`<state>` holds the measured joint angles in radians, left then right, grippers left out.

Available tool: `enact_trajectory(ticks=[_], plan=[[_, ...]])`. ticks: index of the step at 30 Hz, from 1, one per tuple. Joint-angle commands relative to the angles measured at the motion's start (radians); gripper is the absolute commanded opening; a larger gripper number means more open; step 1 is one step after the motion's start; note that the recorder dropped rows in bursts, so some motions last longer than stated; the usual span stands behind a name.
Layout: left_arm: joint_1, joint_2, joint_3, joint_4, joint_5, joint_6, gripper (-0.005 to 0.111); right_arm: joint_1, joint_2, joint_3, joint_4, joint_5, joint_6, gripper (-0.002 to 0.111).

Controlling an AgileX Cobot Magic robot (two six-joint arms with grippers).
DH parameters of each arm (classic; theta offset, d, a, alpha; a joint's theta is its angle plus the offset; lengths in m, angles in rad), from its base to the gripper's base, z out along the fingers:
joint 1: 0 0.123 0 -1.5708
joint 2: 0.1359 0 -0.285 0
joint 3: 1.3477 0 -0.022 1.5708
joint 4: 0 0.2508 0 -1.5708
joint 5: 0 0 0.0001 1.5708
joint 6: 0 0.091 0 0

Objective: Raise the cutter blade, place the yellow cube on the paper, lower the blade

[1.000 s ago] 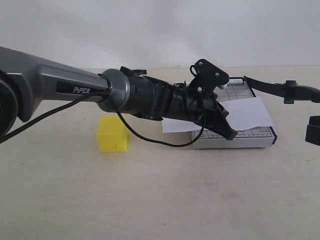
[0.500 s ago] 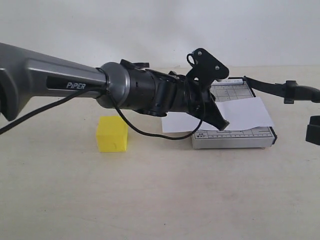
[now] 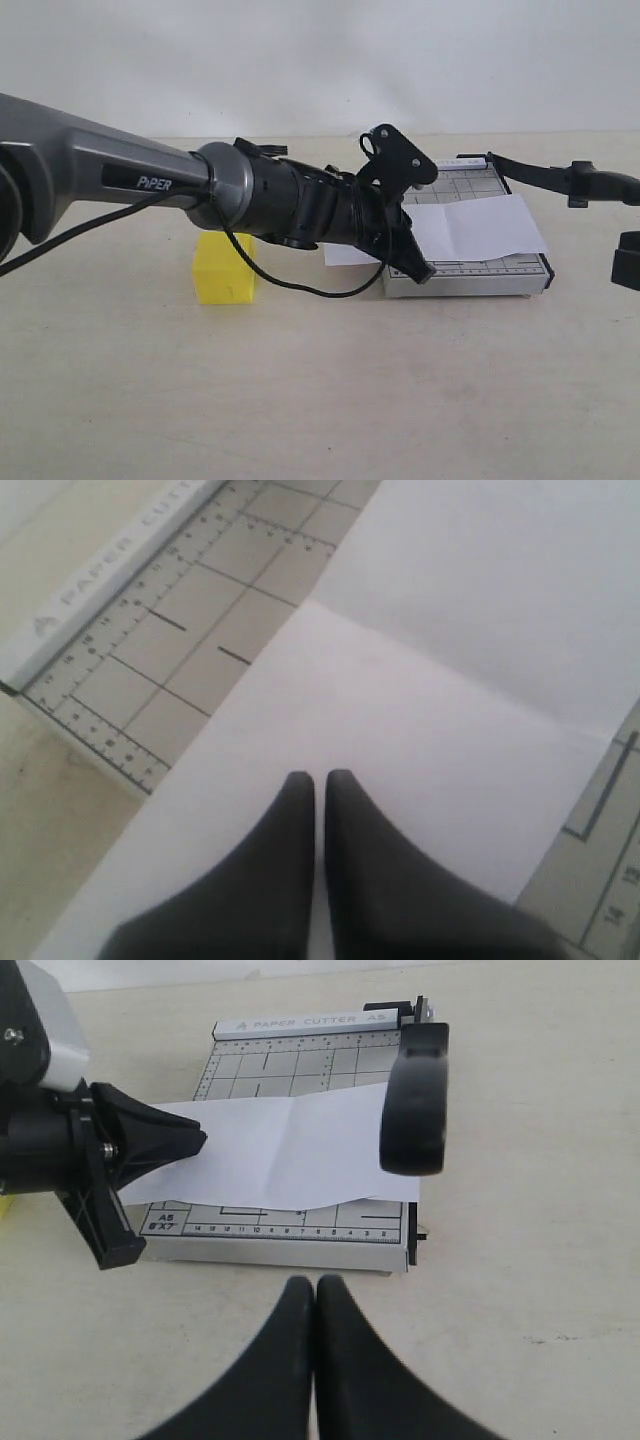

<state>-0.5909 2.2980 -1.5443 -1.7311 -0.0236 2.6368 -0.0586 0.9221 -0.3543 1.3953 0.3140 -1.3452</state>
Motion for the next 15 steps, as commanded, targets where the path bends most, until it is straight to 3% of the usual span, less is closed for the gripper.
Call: enact_trajectory(ticks=[1, 15], plan=[[0.0, 0.018, 0.005, -0.007, 0.005, -0.008, 0.004, 0.001, -0.005, 0.005, 0.003, 0.008, -0.003, 0.0], [0.0, 0.039, 0.002, -0.007, 0.131, -0.02, 0.004, 0.001, -0.005, 0.005, 0.003, 0.004, -0.003, 0.0]])
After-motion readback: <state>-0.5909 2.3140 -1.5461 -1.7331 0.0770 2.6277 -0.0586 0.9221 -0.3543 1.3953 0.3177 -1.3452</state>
